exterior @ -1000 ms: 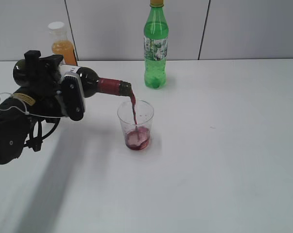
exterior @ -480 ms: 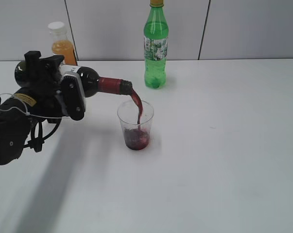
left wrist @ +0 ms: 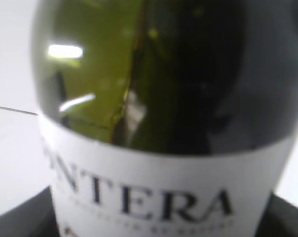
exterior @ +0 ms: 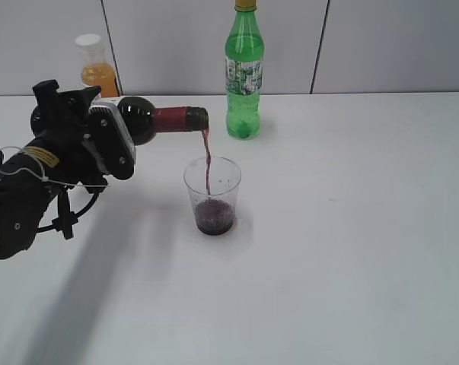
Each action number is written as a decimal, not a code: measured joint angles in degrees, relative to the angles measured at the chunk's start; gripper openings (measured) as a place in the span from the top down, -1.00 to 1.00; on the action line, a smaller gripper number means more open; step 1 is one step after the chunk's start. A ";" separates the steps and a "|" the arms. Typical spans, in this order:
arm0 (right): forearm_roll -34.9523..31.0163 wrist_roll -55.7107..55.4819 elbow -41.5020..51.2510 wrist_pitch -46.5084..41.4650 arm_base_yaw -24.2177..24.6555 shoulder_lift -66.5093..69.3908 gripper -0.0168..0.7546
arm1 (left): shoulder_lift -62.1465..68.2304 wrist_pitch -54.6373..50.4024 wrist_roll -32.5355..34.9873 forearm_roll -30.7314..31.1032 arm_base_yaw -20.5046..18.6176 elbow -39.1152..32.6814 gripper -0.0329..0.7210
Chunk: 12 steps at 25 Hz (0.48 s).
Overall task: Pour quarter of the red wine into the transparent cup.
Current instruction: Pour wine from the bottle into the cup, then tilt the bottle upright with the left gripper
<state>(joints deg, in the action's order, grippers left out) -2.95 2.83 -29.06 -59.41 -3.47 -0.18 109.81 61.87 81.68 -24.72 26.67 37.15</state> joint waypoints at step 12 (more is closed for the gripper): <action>-0.05 0.00 0.00 0.00 0.00 0.00 -0.56 | 0.00 0.00 -37.53 6.85 0.00 0.00 -0.55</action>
<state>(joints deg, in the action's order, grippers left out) -2.99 2.83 -29.06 -59.41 -3.47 -0.18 109.81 61.87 44.15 -17.87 26.67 37.15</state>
